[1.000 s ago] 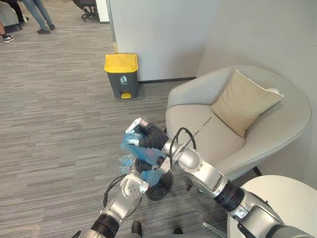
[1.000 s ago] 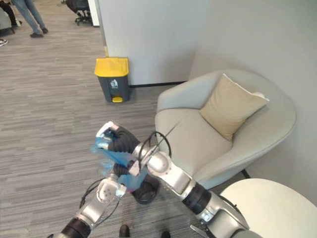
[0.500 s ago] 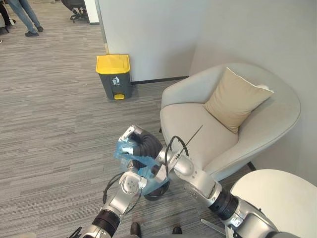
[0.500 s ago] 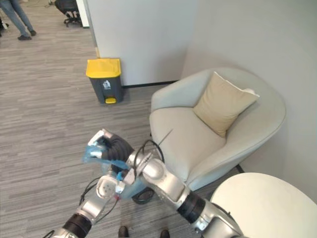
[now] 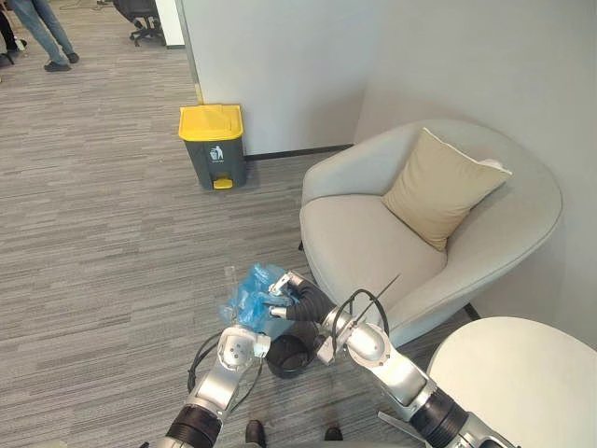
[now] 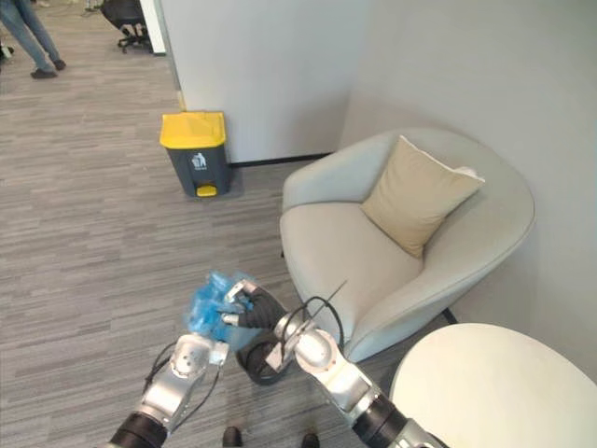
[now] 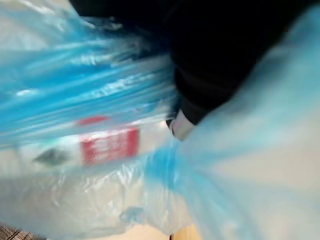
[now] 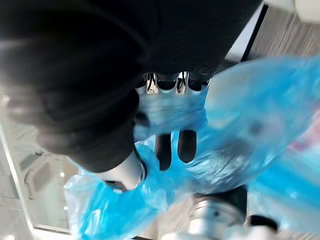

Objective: Gather rubbish on tea table into small bin, then transfer packed bag to large trash can.

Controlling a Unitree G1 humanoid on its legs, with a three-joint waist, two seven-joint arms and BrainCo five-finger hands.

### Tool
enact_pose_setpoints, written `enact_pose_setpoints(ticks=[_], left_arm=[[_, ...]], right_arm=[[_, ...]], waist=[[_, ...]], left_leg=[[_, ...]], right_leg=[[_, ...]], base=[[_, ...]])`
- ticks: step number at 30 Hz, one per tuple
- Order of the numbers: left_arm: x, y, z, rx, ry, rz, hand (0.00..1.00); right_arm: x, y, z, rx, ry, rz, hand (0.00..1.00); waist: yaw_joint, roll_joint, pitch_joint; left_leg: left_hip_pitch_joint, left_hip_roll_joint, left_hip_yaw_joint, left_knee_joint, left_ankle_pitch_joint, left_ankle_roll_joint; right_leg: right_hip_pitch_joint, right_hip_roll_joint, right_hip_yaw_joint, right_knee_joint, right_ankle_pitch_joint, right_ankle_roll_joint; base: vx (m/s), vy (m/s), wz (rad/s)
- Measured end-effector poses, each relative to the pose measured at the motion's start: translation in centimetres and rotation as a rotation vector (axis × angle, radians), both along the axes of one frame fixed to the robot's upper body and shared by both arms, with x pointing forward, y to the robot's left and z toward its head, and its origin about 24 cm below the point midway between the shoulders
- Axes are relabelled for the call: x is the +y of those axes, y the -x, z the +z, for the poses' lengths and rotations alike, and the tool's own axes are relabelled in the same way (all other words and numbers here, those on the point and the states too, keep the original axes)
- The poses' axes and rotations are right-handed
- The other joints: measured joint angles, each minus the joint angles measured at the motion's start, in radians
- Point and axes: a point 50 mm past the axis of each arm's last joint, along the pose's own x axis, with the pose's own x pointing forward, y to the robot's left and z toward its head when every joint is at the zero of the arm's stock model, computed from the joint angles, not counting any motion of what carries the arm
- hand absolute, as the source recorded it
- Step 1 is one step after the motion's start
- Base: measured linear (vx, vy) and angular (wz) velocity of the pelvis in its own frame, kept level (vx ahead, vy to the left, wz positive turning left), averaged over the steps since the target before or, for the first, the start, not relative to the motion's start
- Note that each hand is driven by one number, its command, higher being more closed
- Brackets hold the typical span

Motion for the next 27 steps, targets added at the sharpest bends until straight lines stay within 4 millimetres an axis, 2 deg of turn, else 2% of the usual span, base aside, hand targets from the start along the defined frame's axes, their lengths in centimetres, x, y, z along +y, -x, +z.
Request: enact_pose_setpoints(ticks=[6,8,11,15,19,20,22,23,25,27], left_arm=[[1.1,0.6,0.1,-0.002,0.016,0.044,1.00],[1.6,1.2,0.1,-0.001,0.035,0.072,1.00],[2.2,2.1,-0.3,0.014,0.041,0.103,1.00],[3.2,3.2,-1.1,0.055,0.052,0.155,1.00],[4.4,4.8,-3.3,0.152,0.059,0.228,1.00],[5.1,5.7,-4.5,0.214,0.062,0.272,1.00],[5.6,6.7,-5.5,0.267,0.066,0.298,1.00],[6.2,7.8,-6.7,0.331,0.072,0.341,1.00],[6.5,8.6,-7.6,0.380,0.097,0.374,1.00],[6.6,10.2,-9.2,0.474,0.119,0.411,1.00]], right_arm=[[-2.7,-1.3,0.7,-0.177,0.140,-0.158,0.00],[-4.5,-1.7,0.7,-0.223,0.177,-0.261,0.00],[-6.8,-1.5,0.0,-0.223,0.209,-0.398,0.00],[-8.9,-0.7,-1.2,-0.176,0.217,-0.524,0.00],[-10.9,0.3,-3.9,-0.022,0.180,-0.668,0.00],[-11.5,0.5,-5.7,0.102,0.117,-0.724,0.00],[-11.8,1.1,-7.5,0.216,0.076,-0.762,0.00],[-12.2,2.1,-10.0,0.364,0.050,-0.803,0.00],[-12.5,2.9,-11.8,0.473,0.048,-0.830,0.00],[-13.3,4.7,-14.5,0.637,0.069,-0.872,0.00]], waist=[[0.002,0.001,0.000],[0.001,0.002,0.001],[0.002,0.004,0.002],[0.001,0.014,0.004],[-0.003,0.031,0.005],[-0.002,0.035,0.007],[-0.001,0.037,0.008],[0.000,0.037,0.008],[0.001,0.038,0.008],[0.005,0.040,0.010]], left_leg=[[0.002,0.000,-0.001,-0.005,-0.005,-0.006],[0.001,0.000,-0.001,-0.005,-0.006,-0.008],[-0.001,0.000,-0.001,-0.005,-0.008,-0.009],[-0.008,0.000,-0.004,-0.005,-0.009,-0.010],[-0.007,-0.007,-0.024,-0.001,-0.009,-0.010],[-0.007,-0.008,-0.025,-0.003,-0.009,-0.011],[-0.007,-0.007,-0.026,-0.005,-0.011,-0.014],[-0.006,-0.007,-0.027,-0.005,-0.013,-0.013],[-0.006,-0.007,-0.028,-0.005,-0.014,-0.013],[0.002,-0.009,-0.031,-0.005,-0.019,-0.012]], right_leg=[[-0.002,0.000,-0.001,0.000,-0.001,0.001],[-0.002,0.000,0.000,-0.001,-0.005,0.006],[-0.003,0.000,-0.001,-0.003,-0.006,0.007],[-0.003,0.000,-0.003,-0.004,-0.005,0.006],[0.001,-0.002,-0.024,-0.004,-0.016,0.013],[0.002,-0.002,-0.025,-0.005,-0.017,0.012],[0.004,-0.002,-0.027,-0.006,-0.018,0.012],[0.006,-0.002,-0.030,-0.008,-0.020,0.013],[0.008,-0.003,-0.031,-0.009,-0.021,0.013],[0.020,-0.006,-0.036,-0.014,-0.023,0.016]], base=[[0.00,0.000,0.00],[0.00,0.000,0.00],[0.00,0.000,0.00],[0.00,0.000,0.02],[0.01,0.007,0.14],[0.00,0.000,0.00],[0.01,0.001,0.02],[0.03,0.003,0.04],[0.04,0.004,0.04],[0.04,0.007,0.04]])
